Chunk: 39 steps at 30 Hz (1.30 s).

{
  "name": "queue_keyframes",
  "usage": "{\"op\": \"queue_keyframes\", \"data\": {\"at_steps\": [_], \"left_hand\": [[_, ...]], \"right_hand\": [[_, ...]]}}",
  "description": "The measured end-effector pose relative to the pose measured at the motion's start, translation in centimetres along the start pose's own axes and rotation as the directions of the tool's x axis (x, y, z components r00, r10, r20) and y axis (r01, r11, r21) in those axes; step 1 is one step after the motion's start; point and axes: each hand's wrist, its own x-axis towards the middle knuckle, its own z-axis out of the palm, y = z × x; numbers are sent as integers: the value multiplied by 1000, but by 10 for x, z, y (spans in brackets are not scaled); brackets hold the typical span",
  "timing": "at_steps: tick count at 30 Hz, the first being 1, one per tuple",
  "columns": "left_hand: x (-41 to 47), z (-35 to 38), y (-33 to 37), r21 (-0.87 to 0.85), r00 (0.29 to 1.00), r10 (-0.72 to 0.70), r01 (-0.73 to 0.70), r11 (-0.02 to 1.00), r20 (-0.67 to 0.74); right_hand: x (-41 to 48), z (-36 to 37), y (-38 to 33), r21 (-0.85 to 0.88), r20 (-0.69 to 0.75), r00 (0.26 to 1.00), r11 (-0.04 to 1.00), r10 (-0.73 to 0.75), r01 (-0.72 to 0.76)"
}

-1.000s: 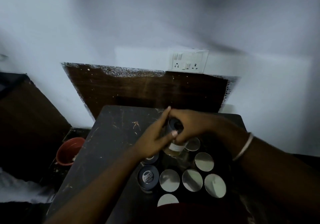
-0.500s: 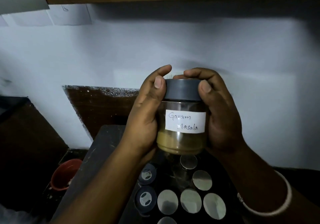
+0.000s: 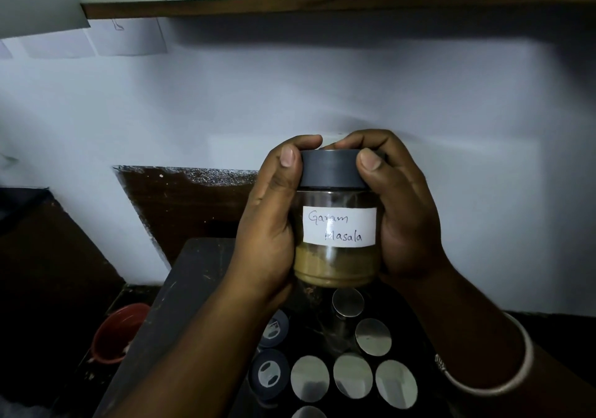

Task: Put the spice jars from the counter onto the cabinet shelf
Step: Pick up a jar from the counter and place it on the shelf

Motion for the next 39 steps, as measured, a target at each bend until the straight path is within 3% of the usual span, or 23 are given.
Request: {"op": "queue_keyframes", "data": {"at_steps": [14,16,20,24,26,27,28,29,30,31,32,33,35,39], "left_hand": [[5,-3,1,61,999,42,-41,997,-9],[14,-5,9,103,996,91,-90,991,-8],[51,-4,45,303,947,322,-309,901,8],[114,-8,91,427,862,489,-496,756,133],[163,-22,116,509,840,530,-508,695,115],[188,-33,129,581,827,557,-489,650,73],[213,-50,138,715,790,611,-455,531,49],[237,-70,142,847,767,638,-385,366,73],[259,-94,146,957,765,630,-265,113,137],[274,-117,144,979,776,597,-154,-134,204],[287,-140,142,951,791,558,-93,-295,251],[295,-157,136,930,799,535,-80,-358,275],[306,-176,126,928,754,581,-99,-360,306],[331,-193,111,878,522,724,-112,-465,450]], "right_hand": [[5,0,4,-56,15,1000,998,-8,9],[12,-1,2,-167,48,999,986,-12,20],[51,6,-17,-384,158,987,923,33,31],[112,33,-42,-552,175,955,779,-241,298],[154,49,-51,-629,203,908,662,-366,407],[179,57,-54,-664,202,887,608,-414,435],[205,62,-56,-701,181,876,566,-448,434],[232,67,-56,-733,144,875,544,-461,407],[259,74,-55,-756,107,886,541,-452,367],[284,78,-52,-775,78,904,545,-421,320],[310,86,-46,-793,65,923,541,-380,279],[332,92,-39,-815,63,942,528,-330,240],[370,101,-17,-850,83,975,497,-205,177],[439,130,45,-860,139,990,501,38,101]]}}
